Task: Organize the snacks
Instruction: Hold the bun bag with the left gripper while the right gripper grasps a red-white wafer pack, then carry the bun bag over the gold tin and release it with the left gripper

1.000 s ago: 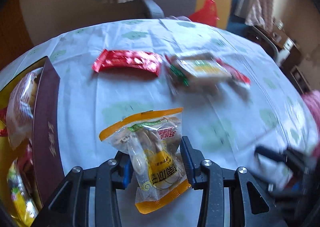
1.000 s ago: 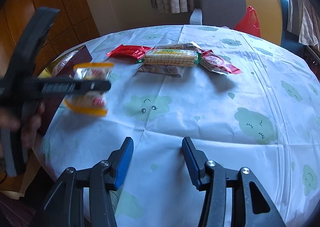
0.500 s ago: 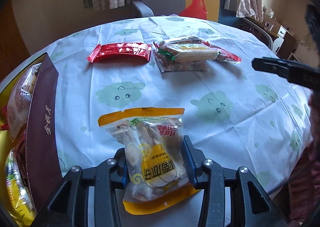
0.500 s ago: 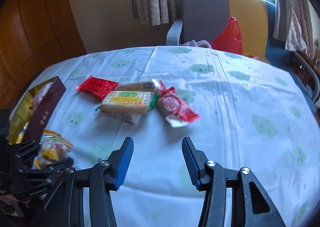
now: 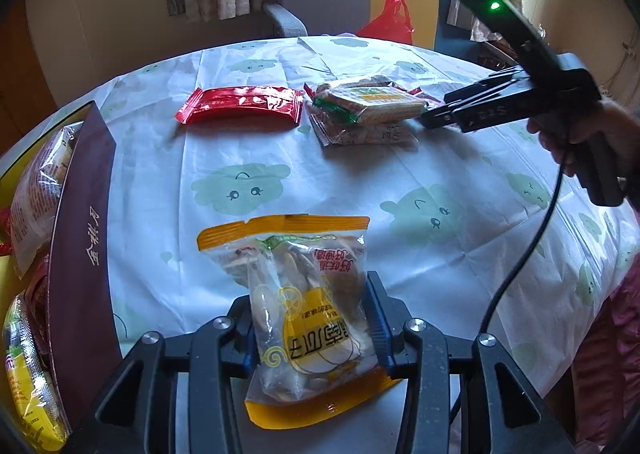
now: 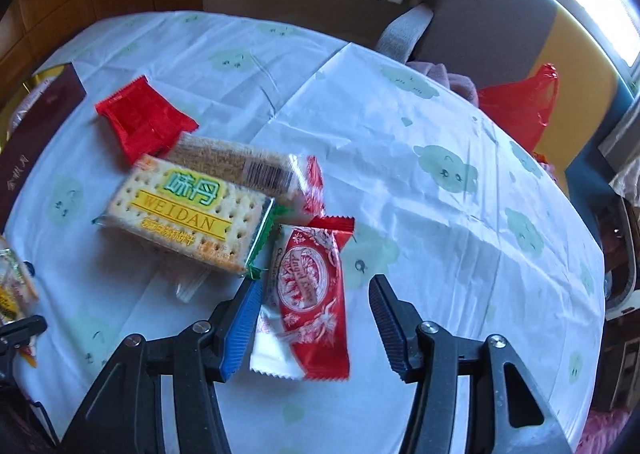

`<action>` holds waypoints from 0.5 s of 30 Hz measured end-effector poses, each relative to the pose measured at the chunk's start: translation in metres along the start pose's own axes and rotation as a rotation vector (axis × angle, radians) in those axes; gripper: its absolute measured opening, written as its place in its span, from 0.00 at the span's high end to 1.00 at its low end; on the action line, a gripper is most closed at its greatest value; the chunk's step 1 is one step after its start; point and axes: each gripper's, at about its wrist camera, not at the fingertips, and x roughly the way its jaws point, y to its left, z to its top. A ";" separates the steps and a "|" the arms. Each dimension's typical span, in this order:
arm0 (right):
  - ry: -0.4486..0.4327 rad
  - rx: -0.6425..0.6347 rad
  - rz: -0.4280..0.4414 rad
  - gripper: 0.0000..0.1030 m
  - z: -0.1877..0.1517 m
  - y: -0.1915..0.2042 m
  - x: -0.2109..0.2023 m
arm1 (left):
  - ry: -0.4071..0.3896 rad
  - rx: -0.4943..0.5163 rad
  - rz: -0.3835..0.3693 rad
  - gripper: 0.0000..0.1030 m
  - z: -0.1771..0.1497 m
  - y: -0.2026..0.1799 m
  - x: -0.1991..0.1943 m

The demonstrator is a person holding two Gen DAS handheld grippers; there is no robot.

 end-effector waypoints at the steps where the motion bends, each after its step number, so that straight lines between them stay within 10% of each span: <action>1: -0.004 0.008 0.015 0.45 0.001 -0.002 0.001 | 0.000 -0.001 0.000 0.57 0.000 0.000 0.000; 4: -0.006 0.061 0.057 0.68 -0.001 -0.009 -0.002 | -0.003 -0.003 0.001 0.57 0.000 0.000 0.000; 15: 0.004 0.185 0.104 0.70 -0.074 0.019 -0.043 | -0.016 -0.009 -0.003 0.57 -0.002 0.001 -0.002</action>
